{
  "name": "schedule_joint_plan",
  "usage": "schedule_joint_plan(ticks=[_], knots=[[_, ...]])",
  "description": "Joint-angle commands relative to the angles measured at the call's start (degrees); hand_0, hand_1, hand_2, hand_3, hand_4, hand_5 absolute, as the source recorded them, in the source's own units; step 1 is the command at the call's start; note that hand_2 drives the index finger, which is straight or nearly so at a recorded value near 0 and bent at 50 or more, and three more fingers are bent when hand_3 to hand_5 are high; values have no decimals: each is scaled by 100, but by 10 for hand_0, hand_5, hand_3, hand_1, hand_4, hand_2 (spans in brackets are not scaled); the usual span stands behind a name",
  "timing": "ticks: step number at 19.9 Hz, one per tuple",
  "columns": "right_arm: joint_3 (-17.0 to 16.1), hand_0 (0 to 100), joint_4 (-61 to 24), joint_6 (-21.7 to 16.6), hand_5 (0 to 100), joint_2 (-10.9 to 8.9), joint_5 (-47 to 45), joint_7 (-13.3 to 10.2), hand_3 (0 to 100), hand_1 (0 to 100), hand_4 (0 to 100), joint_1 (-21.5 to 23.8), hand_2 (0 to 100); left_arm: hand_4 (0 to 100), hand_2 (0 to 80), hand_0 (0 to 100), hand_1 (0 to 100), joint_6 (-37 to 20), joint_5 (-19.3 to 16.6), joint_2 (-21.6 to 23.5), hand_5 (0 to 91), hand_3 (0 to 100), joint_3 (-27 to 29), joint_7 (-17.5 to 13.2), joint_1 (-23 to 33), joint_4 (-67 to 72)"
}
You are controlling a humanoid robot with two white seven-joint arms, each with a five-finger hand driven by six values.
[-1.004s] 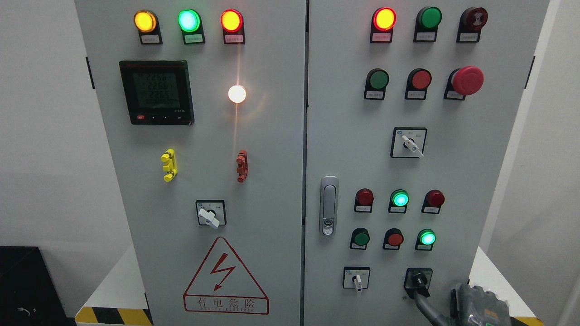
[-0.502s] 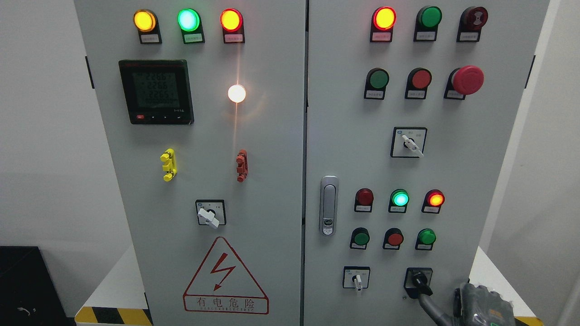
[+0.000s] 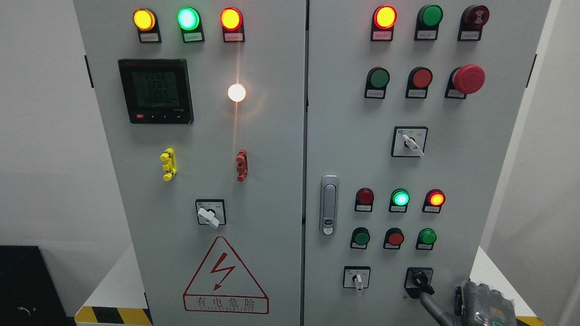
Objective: Flip black knob to close circuit
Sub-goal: 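Release the knob and lower the right hand away from the cabinet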
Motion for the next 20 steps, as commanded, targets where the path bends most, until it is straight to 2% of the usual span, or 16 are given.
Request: schedule_joint_plan(ticks=[1, 8, 17, 20], knots=[[-30, 0, -70, -12, 1000, 12, -15, -41, 1000, 0, 996, 1, 907, 0, 0, 120, 556, 1, -1, 2, 0, 0, 0, -1, 35, 0], [102, 0, -61, -56, 1000, 39, -15, -41, 1000, 0, 996, 89, 907, 0, 0, 120, 556, 1, -1, 2, 0, 0, 0, -1, 35, 0], [612, 0, 1, -144, 1000, 47, -15, -59, 1000, 0, 995, 326, 905, 0, 0, 120, 556, 1, -1, 2, 0, 0, 0, -1, 35, 0], [656, 0, 18, -232, 1000, 56, -24, -243, 1000, 0, 993, 335, 903, 0, 0, 120, 556, 1, 8, 2, 0, 0, 0, -1, 35, 0]])
